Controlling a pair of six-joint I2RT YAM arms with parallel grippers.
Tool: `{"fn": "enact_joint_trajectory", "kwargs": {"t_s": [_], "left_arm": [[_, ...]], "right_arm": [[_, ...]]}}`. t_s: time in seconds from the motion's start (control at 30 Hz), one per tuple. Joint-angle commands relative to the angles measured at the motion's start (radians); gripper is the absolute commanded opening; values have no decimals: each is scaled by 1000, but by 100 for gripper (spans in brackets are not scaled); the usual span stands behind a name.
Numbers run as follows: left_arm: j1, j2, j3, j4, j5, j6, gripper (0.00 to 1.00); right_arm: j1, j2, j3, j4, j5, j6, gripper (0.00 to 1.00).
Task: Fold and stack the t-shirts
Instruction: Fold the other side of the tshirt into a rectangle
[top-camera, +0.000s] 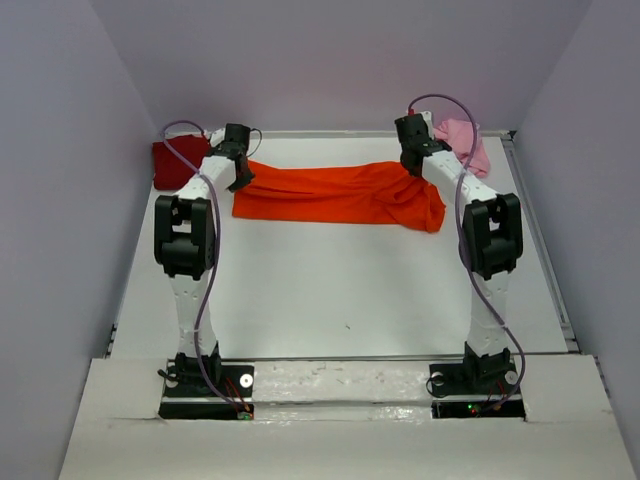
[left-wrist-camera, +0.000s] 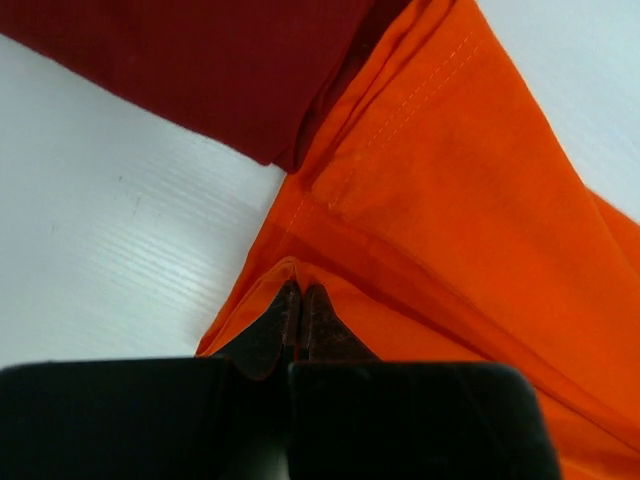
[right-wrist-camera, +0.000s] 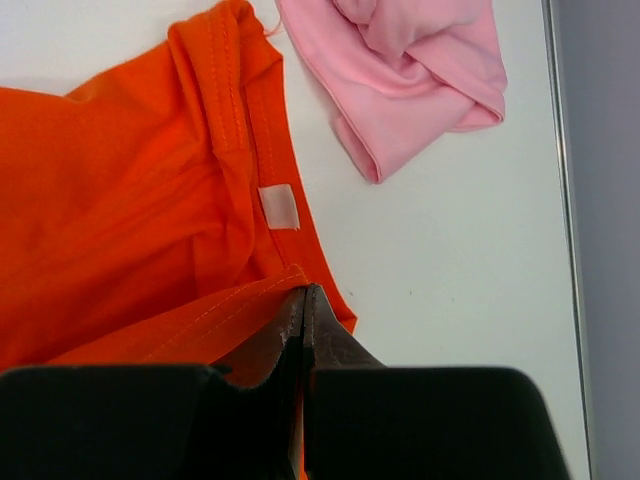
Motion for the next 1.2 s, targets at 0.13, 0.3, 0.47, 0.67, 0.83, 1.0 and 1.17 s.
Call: {"fn": "enact_joint_trajectory", "kwargs": {"t_s": [0.13, 0.3, 0.47, 0.67, 0.83, 1.0, 1.17], "left_arm": [[25, 106, 189, -62, -25, 29, 0], [57, 142, 222, -33, 62, 31, 10], [74, 155, 248, -21, 128, 34, 37], [69, 77, 229, -6, 182, 31, 59], [16, -96, 184, 11, 199, 64, 61], [-98, -307, 5, 102, 171, 127, 65], [-173, -528, -228, 221, 112, 170, 70]], "right_arm": [[-12, 88, 134, 27, 2, -45, 0], [-31, 160, 192, 28, -6, -75, 0], [-52, 215, 225, 33, -6, -83, 0], [-61, 248, 266, 31, -38, -69, 48], [-61, 162, 228, 31, -118, -59, 56], [-52, 29, 131, 19, -219, -14, 56], [-31, -54, 25, -4, -404, 52, 53]]}}
